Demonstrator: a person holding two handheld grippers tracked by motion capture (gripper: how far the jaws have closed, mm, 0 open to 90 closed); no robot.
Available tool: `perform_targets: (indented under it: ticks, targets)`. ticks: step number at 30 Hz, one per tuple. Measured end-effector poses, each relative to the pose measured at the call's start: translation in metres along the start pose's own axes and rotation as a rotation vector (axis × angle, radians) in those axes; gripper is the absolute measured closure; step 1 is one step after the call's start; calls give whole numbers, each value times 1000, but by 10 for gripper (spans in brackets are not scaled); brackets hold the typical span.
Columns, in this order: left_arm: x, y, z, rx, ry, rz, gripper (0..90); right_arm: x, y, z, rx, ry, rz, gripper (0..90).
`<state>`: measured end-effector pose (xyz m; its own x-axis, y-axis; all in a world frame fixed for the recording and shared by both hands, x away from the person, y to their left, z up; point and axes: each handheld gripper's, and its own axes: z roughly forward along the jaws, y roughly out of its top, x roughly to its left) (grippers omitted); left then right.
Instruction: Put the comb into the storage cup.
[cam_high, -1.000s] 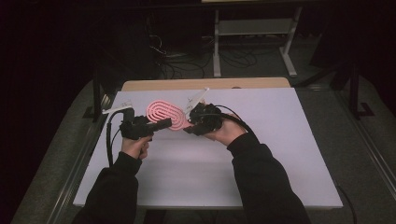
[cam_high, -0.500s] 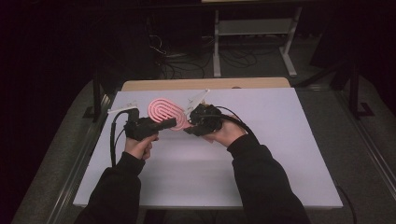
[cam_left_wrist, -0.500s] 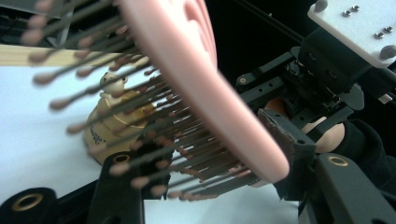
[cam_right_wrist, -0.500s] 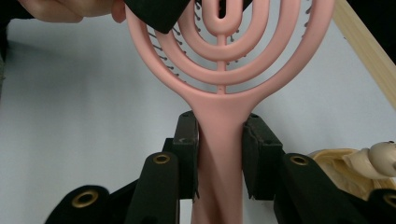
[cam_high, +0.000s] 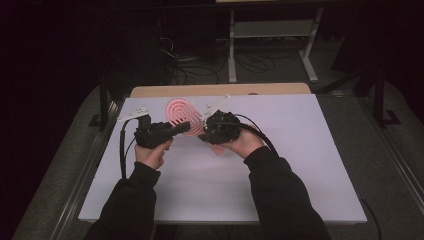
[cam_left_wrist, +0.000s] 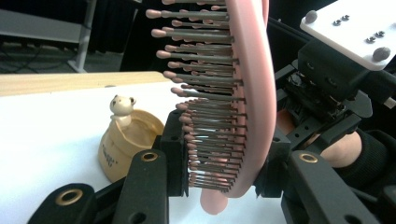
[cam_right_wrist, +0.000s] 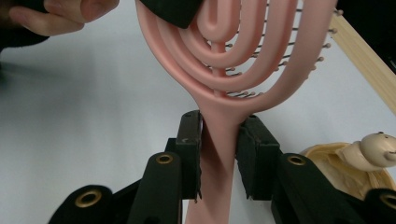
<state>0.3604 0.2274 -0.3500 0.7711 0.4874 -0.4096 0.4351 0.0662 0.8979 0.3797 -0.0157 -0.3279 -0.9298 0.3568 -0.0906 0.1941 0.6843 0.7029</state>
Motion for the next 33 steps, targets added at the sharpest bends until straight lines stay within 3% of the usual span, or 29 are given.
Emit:
perform_targets:
  ticks: [8,14,19,27,33]
  targets:
    - [-6,6,10,-8,-11,18,639,-2,-3,-8,-14,-6,33,623]
    - [-9,9,18,40,-23,51,647,-4,-12,-10,-23,3,95,478]
    - [-11,11,22,66,-19,70,647,-8,-24,-13,-77,24,158,364]
    - [-9,19,23,53,-11,71,647,-14,-38,-23,-93,-1,221,142]
    - [-15,29,25,54,-4,108,647,-18,-48,-35,-97,-11,244,4]
